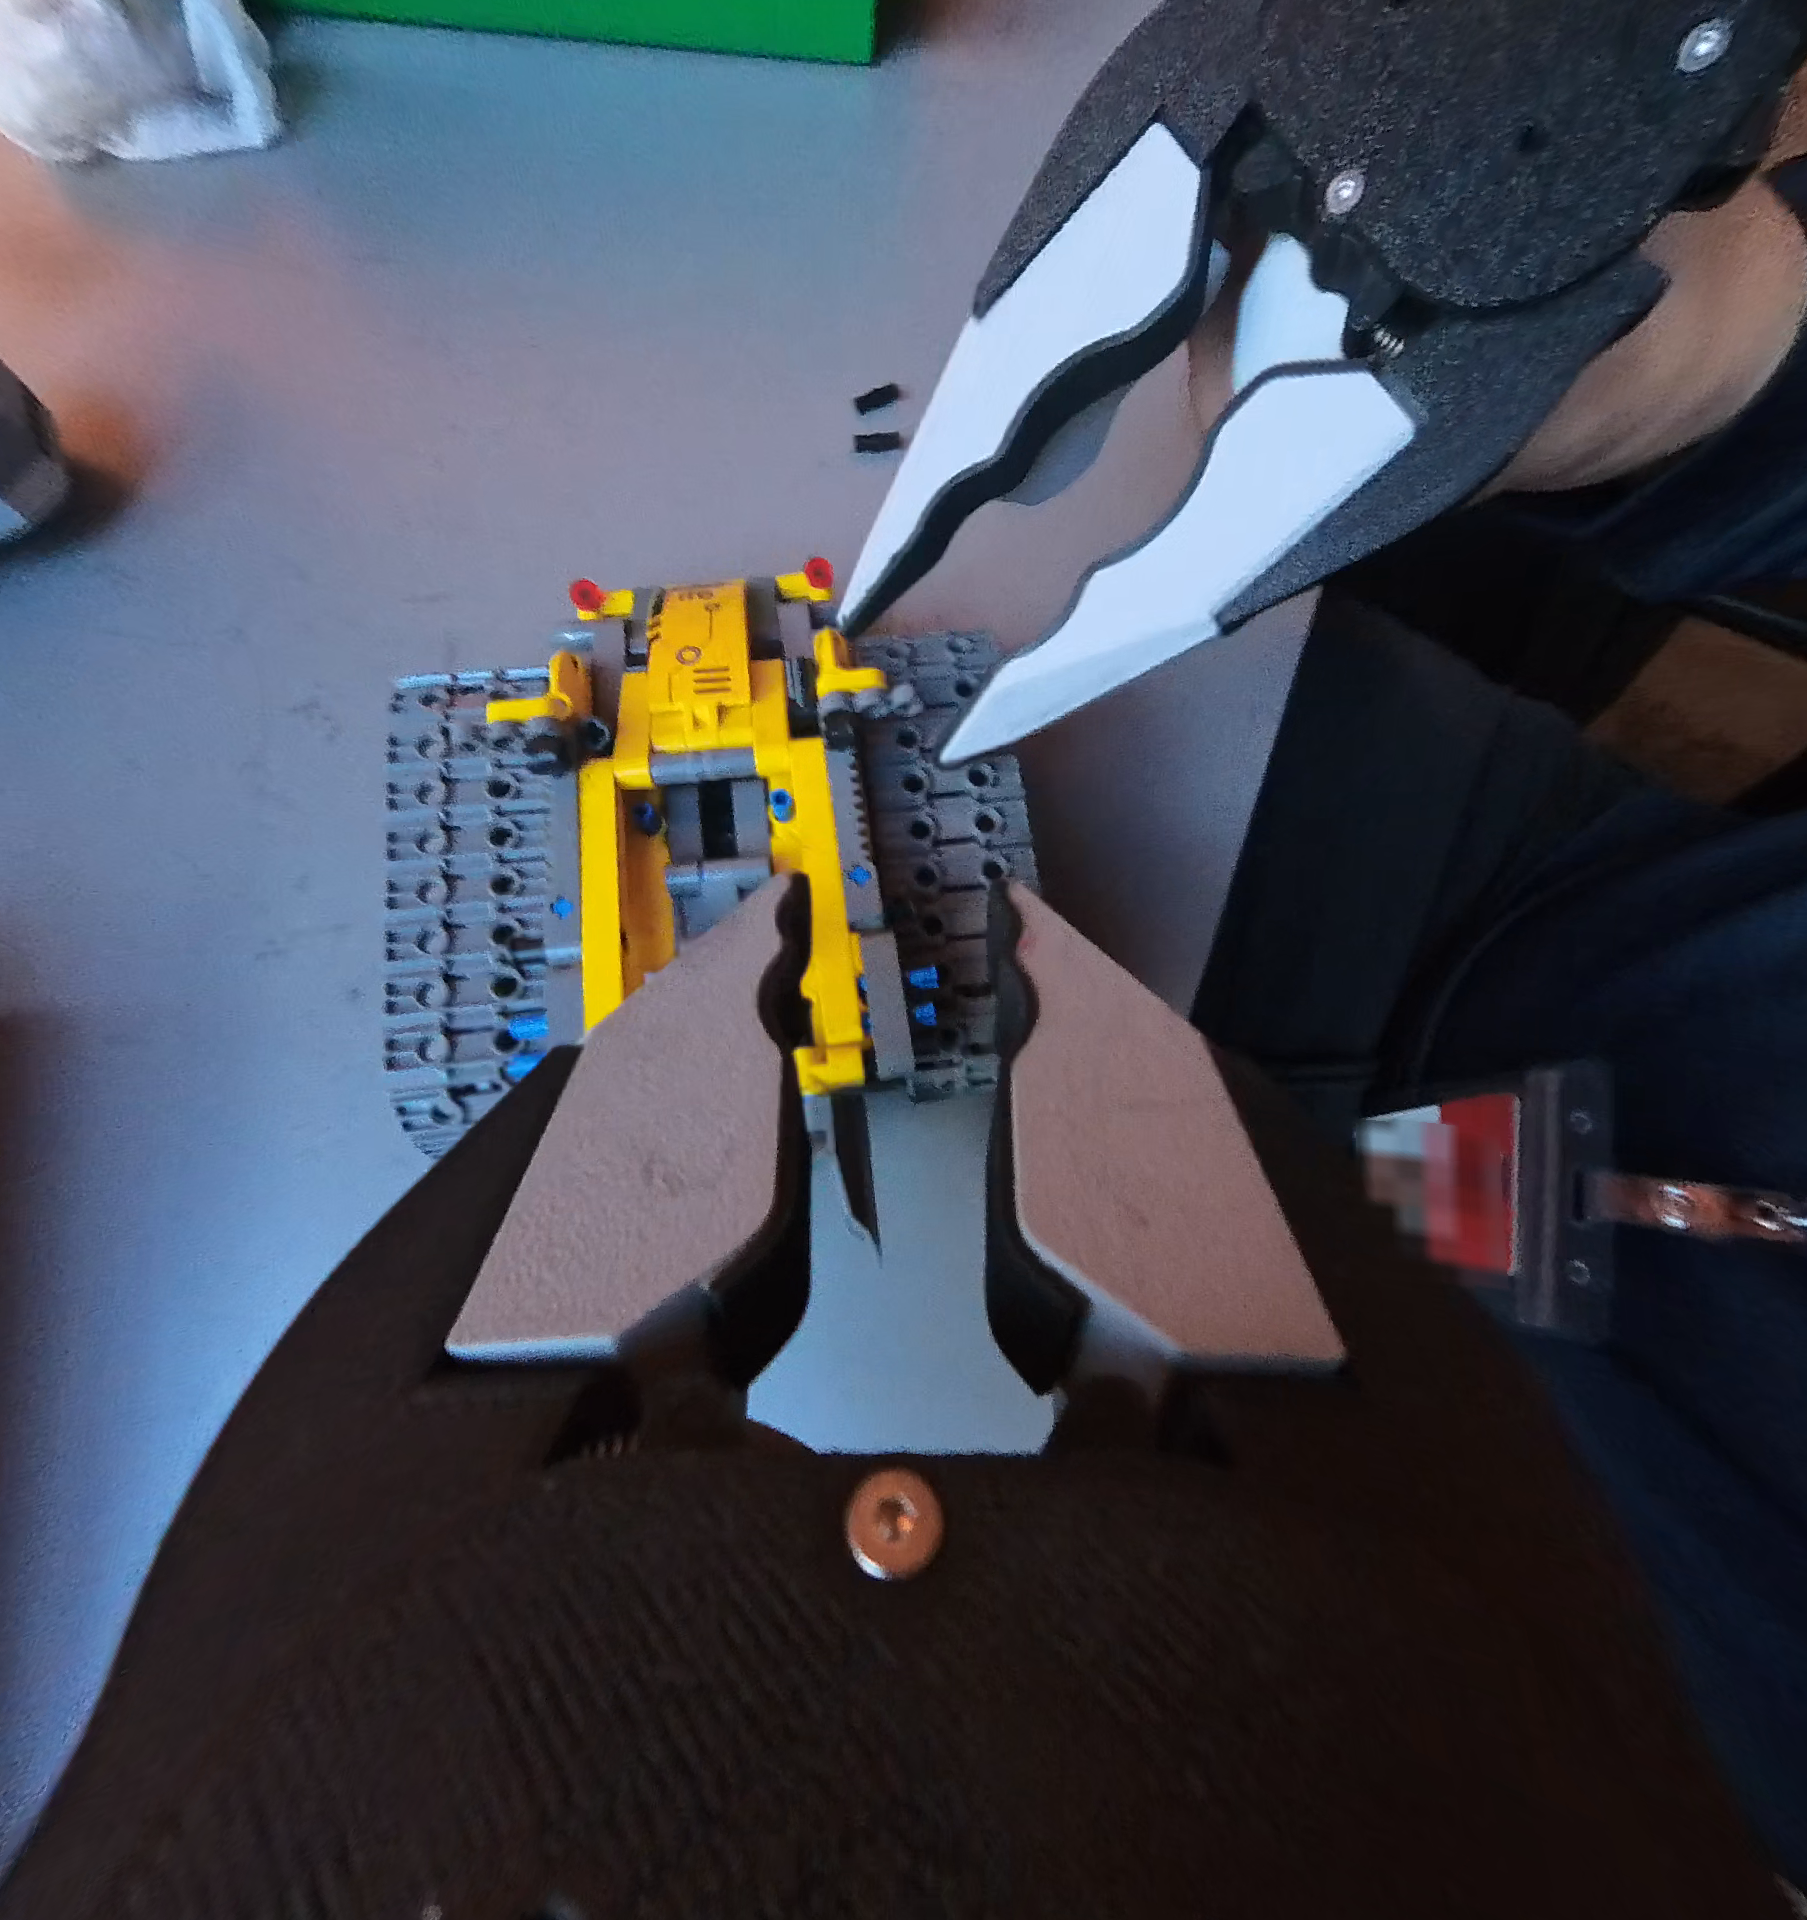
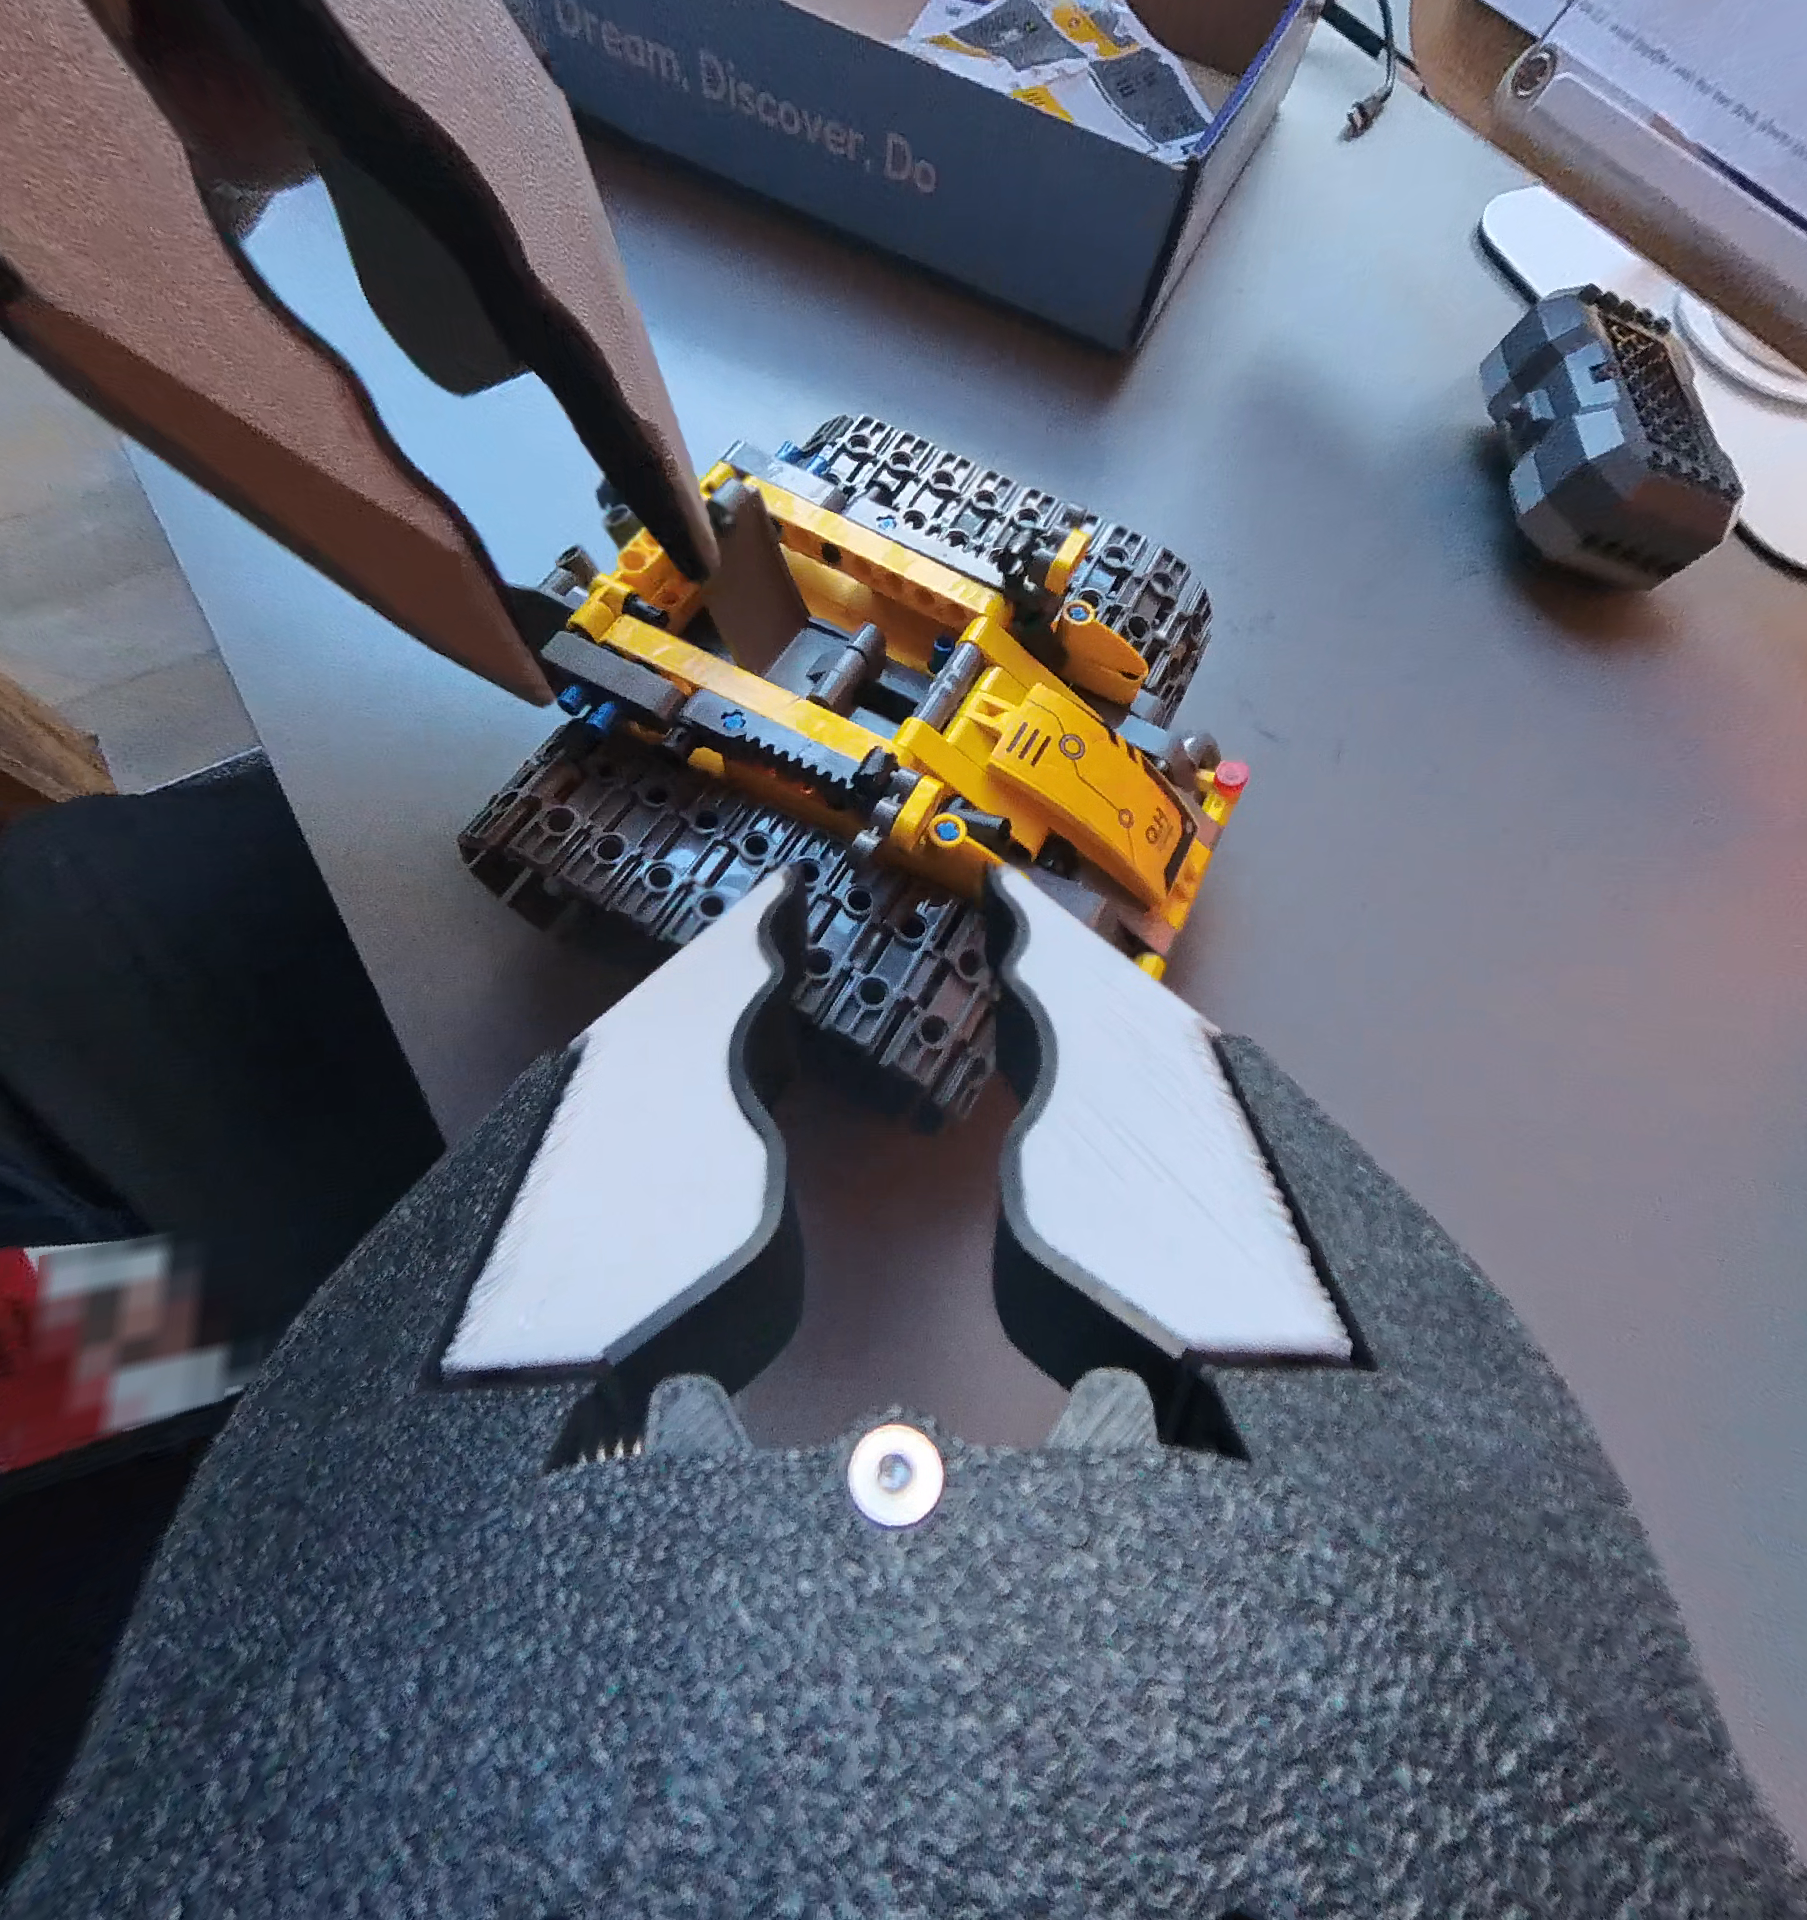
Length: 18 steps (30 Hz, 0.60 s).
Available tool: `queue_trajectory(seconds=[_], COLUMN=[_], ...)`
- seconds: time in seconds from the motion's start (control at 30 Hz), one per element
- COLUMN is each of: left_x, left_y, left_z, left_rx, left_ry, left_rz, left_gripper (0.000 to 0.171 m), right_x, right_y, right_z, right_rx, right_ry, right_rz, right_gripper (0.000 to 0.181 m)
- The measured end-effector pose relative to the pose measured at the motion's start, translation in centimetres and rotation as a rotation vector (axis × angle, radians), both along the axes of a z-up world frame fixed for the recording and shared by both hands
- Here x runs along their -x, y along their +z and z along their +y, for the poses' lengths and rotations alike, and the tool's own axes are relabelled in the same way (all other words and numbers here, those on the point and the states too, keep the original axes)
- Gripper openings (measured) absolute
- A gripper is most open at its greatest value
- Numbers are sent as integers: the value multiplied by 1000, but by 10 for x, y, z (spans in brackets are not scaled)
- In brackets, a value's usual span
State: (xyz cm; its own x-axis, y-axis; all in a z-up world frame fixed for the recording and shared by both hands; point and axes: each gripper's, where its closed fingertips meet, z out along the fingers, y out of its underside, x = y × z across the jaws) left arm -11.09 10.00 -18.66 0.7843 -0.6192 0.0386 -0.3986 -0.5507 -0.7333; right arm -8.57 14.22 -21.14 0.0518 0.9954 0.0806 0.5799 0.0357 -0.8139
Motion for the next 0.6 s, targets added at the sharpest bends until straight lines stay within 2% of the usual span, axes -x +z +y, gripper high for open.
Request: queue_trajectory(seconds=[0.13,0.23,0.37,0.43,0.6], left_x=[-2,1,1,2,1], left_y=[-10,-33,-37,-38,-36], left_z=[14,19,25,27,30], left_rx=[4,83,117,141,79], left_ry=[9,4,2,6,-6], left_rz=[104,214,230,215,231], left_gripper=[33,32,16,15,16], right_x=[8,11,13,13,13], right_y=[-1,-2,0,1,5], right_z=[6,5,3,6,9], right_rx=[-8,2,-17,-40,-16], right_ry=[11,29,45,37,16], right_rz=[-10,-8,17,18,55], right_gripper=[31,27,19,16,6])
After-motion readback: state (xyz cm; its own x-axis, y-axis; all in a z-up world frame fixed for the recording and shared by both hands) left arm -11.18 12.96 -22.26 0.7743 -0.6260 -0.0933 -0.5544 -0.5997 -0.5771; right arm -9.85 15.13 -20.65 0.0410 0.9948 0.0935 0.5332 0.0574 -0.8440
